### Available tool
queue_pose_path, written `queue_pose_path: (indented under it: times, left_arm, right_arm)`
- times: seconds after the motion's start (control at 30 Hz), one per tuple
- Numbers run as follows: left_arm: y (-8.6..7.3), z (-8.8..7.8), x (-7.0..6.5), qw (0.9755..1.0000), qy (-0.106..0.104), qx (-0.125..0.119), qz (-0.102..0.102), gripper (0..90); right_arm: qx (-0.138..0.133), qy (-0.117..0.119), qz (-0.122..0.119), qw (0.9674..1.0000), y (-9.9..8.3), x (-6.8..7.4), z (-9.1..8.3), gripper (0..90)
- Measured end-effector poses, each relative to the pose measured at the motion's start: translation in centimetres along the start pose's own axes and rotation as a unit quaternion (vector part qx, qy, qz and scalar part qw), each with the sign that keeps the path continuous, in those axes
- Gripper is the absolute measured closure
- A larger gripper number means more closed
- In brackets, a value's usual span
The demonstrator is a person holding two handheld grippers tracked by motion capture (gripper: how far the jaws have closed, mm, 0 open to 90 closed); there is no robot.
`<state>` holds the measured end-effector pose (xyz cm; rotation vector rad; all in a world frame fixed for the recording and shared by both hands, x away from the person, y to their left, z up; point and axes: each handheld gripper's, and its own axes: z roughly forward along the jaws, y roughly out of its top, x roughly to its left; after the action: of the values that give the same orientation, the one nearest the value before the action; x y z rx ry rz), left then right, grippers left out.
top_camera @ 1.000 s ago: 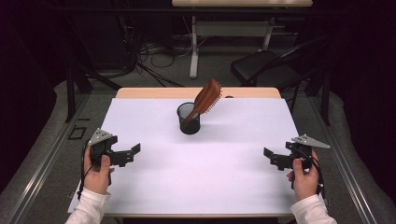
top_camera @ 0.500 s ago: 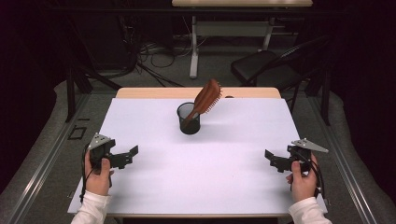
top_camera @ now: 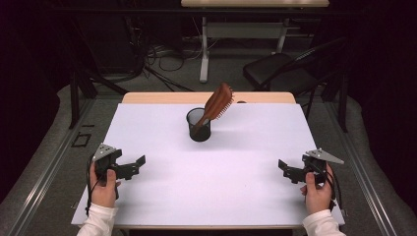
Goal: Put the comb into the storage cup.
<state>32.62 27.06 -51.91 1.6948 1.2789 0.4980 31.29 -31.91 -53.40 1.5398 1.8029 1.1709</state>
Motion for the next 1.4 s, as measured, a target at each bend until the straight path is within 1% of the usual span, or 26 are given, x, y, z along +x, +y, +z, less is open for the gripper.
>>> queue_pose_path:
  times: [0.03, 0.17, 0.27, 0.4, 0.47, 0.5, 0.53, 0.7, 0.73, 0.83, 1.1, 1.4]
  left_arm:
    - [0.0, 0.0, 0.0, 1.0000, -0.001, -0.001, 0.000, 0.5]
    - [-0.3, 0.0, 0.1, 1.0000, 0.002, -0.002, 0.002, 0.5]
    - [-0.5, 0.1, 0.2, 1.0000, 0.001, -0.003, 0.002, 0.5]
    - [-0.7, 0.1, 0.2, 1.0000, 0.003, -0.004, 0.005, 0.5]
    - [-0.8, 0.2, 0.3, 1.0000, 0.002, -0.005, 0.004, 0.5]
    - [-0.9, 0.3, 0.3, 1.0000, 0.001, -0.005, 0.003, 0.5]
    - [-0.9, 0.3, 0.3, 1.0000, 0.003, -0.002, 0.005, 0.5]
    - [-1.1, 0.4, 0.4, 1.0000, 0.003, -0.003, 0.006, 0.5]
    - [-1.1, 0.4, 0.5, 1.0000, 0.004, -0.003, 0.005, 0.5]
    - [-1.1, 0.4, 0.6, 1.0000, 0.005, -0.004, 0.004, 0.5]
    - [-1.3, 0.5, 0.6, 1.0000, 0.007, -0.003, 0.004, 0.5]
    - [-1.4, 0.6, 0.7, 0.9999, 0.009, -0.001, 0.006, 0.5]
  right_arm:
    - [-0.003, 0.001, -0.001, 1.0000, -0.1, 0.0, 0.1, 0.9]
    - [0.001, 0.000, -0.007, 1.0000, -0.2, 0.1, 0.1, 0.9]
    - [-0.004, -0.001, -0.008, 1.0000, -0.3, 0.2, 0.2, 0.9]
    - [-0.003, 0.000, -0.007, 1.0000, -0.5, 0.2, 0.1, 0.9]
    - [-0.008, 0.001, -0.006, 0.9999, -0.6, 0.2, 0.2, 0.9]
    - [-0.004, 0.001, -0.007, 1.0000, -0.6, 0.2, 0.2, 0.9]
    - [-0.004, 0.000, -0.006, 1.0000, -0.7, 0.2, 0.2, 0.9]
    - [-0.003, 0.000, -0.005, 1.0000, -0.7, 0.1, 0.2, 0.9]
    - [-0.008, 0.000, -0.005, 1.0000, -0.8, 0.1, 0.3, 0.9]
    - [-0.003, -0.001, -0.004, 1.0000, -0.8, 0.1, 0.3, 0.9]
    - [0.000, -0.004, -0.010, 0.9999, -1.0, 0.0, 0.4, 0.9]
    - [0.001, -0.005, -0.010, 0.9999, -1.1, 0.0, 0.5, 0.9]
